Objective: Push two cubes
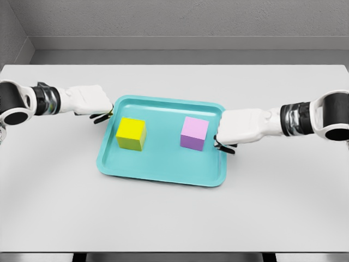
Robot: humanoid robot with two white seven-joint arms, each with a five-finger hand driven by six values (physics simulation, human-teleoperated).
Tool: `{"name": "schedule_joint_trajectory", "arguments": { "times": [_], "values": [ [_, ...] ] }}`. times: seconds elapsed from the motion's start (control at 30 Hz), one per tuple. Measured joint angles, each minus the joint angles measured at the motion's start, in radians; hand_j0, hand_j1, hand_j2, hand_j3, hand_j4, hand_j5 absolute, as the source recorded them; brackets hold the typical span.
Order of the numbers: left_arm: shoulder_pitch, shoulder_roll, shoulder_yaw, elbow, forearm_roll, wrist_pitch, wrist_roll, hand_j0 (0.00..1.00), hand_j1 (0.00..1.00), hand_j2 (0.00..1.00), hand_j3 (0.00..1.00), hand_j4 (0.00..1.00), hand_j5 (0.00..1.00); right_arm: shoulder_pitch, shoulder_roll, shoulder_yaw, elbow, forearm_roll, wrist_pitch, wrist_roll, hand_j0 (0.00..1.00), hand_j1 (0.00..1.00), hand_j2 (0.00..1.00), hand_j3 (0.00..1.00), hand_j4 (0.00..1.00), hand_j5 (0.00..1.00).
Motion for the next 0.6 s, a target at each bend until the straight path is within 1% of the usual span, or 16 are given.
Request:
{"name": "schedule_joint_trajectory", "arguments": {
  "times": [0.13,0.2,0.23,0.3,0.43,0.6],
  "values": [
    [0.002,-0.023,-0.04,0.036,-0.07,0.0,0.0,0.0,0.0,0.0,0.0,0.0,0.0,-0.002,0.022,0.008,0.063,0.002,0.0,0.0,0.12,0.12,0.12,0.12,0.12,0.12],
    [0.002,-0.027,-0.054,0.041,-0.072,0.017,0.007,0.0,0.0,0.0,0.0,0.0,0.0,-0.014,0.032,0.011,0.095,0.003,0.0,0.0,0.12,0.12,0.12,0.12,0.12,0.12],
    [0.002,-0.027,-0.061,0.042,-0.084,0.02,0.009,0.0,0.0,0.0,0.0,0.0,0.0,-0.029,0.04,0.019,0.114,0.003,0.0,0.0,0.12,0.12,0.12,0.12,0.12,0.12],
    [0.002,-0.028,-0.07,0.042,-0.098,0.027,0.012,0.0,0.0,0.0,0.0,0.0,0.0,-0.035,0.061,0.034,0.15,0.004,0.0,0.0,0.12,0.12,0.12,0.12,0.12,0.12],
    [-0.009,-0.027,-0.076,0.039,-0.102,0.019,0.008,0.0,0.0,0.0,0.0,0.0,0.0,-0.037,0.088,0.06,0.192,0.013,0.0,0.0,0.12,0.12,0.12,0.12,0.12,0.12],
    [-0.015,-0.01,-0.048,0.042,-0.1,0.004,0.002,0.0,0.0,0.0,0.0,0.0,0.0,-0.046,0.109,0.09,0.215,0.028,0.0,0.0,0.12,0.12,0.12,0.12,0.12,0.12]
  ]
}}
